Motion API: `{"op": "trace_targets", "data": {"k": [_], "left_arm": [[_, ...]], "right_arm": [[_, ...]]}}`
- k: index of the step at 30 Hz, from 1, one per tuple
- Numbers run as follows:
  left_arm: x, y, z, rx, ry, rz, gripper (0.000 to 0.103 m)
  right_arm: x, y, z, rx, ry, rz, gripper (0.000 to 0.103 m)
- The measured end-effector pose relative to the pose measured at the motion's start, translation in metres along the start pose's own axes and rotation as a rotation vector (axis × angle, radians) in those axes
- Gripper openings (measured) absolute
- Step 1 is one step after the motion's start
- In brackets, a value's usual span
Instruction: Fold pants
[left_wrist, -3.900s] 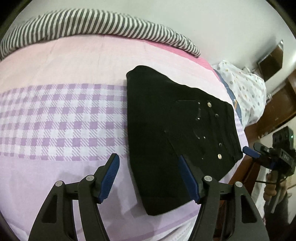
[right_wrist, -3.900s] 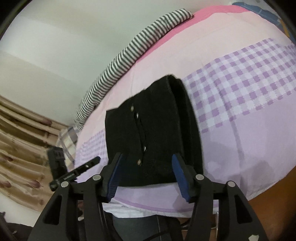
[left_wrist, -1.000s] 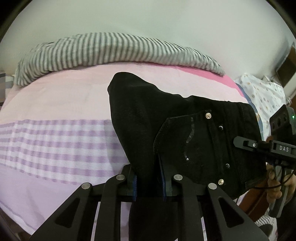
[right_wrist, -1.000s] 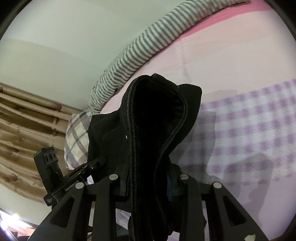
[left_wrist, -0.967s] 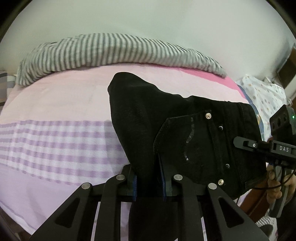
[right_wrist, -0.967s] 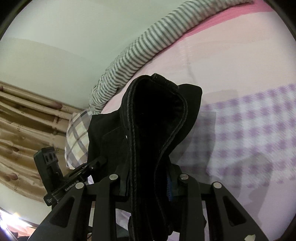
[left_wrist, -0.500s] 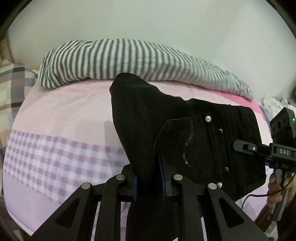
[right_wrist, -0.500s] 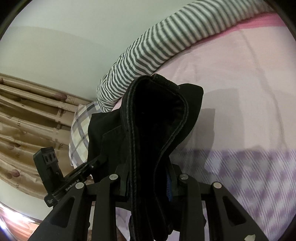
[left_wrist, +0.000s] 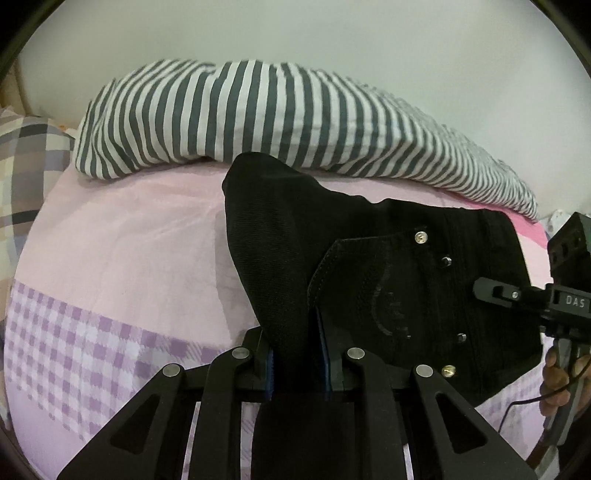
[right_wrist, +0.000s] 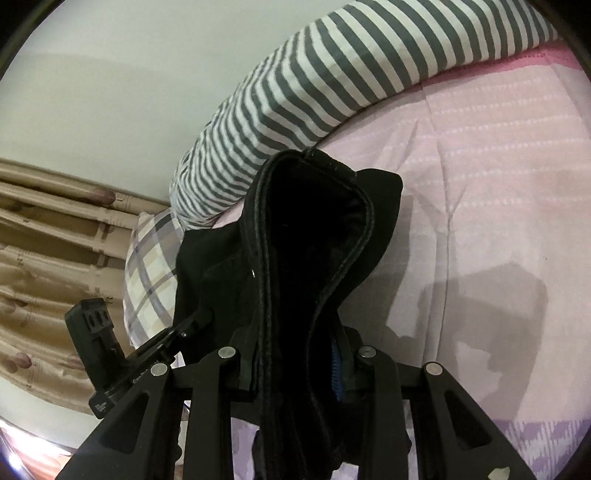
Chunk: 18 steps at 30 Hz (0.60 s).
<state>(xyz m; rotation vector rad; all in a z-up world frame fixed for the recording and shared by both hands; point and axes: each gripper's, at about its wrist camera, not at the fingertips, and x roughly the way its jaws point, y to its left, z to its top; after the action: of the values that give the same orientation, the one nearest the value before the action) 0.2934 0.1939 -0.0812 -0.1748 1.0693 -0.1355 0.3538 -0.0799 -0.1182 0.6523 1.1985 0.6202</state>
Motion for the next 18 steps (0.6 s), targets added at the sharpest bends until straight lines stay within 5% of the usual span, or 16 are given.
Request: {"op": "trace_targets", "data": {"k": [4, 9, 18], "left_arm": [[0.02, 0.013, -0.005, -0.055, 0.042, -0.017, 0.03], [0.021, 0.011, -0.012, -0.032, 0.008, 0.017, 0.039], [-0.003, 0.0, -0.023, -0.011, -0.028, 0.113, 0.048]], "right_arm": [[0.008, -0.003, 0.001, -0.055, 0.0, -0.084, 0.03], [0.011, -0.003, -0.007, -0.108, -0.016, -0.195, 0.048], [-0.006, 0.015, -0.03, -0.218, -0.054, -0.293, 0.053]]}}
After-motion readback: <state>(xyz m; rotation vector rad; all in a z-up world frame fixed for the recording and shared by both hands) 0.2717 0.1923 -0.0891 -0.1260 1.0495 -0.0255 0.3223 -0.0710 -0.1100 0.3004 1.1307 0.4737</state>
